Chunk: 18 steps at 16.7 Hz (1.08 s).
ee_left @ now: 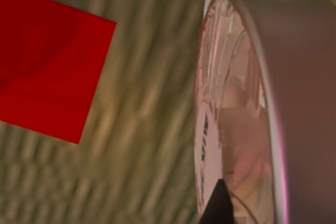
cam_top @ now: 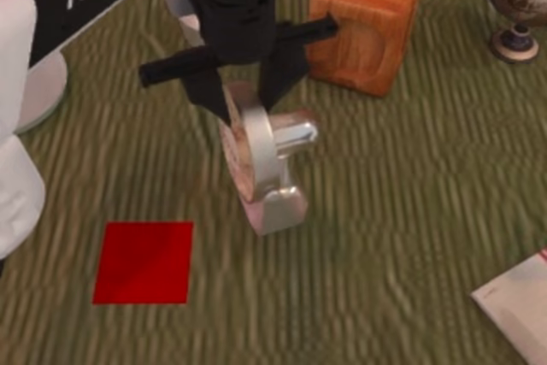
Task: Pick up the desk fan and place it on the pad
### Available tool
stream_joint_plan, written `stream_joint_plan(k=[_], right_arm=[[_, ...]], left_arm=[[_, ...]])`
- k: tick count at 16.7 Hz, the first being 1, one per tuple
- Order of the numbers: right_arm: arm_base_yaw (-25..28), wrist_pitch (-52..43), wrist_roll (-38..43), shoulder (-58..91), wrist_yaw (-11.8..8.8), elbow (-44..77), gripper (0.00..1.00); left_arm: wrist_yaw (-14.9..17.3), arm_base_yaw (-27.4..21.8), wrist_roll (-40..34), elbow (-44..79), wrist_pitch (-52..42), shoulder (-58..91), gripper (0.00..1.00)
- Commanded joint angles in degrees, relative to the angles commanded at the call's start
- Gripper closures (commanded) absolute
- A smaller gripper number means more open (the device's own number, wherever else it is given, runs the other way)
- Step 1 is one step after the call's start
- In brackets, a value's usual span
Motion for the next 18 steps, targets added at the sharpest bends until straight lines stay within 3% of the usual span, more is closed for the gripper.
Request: stream_joint_plan(k=[3, 6, 15, 18], right_arm=[[0.0, 0.0, 0.0, 0.0, 0.0, 0.0, 0.0], [0.0, 0.0, 0.0, 0.0, 0.0, 0.0, 0.0], [0.0, 0.0, 0.0, 0.0, 0.0, 0.0, 0.0], [0.0, 0.0, 0.0, 0.0, 0.0, 0.0, 0.0]], left_arm=[[0.0, 0.4, -2.0, -1.8, 0.4, -1.2, 1.0], [-0.1, 1.7, -9.3, -8.0, 1.9, -5.3, 1.0], [-0.6, 8.5, -47.2, -37.5, 10.9, -27.2, 1.0], [-0.7, 10.3, -56.3, -45.9, 13.4, -33.4, 1.0]])
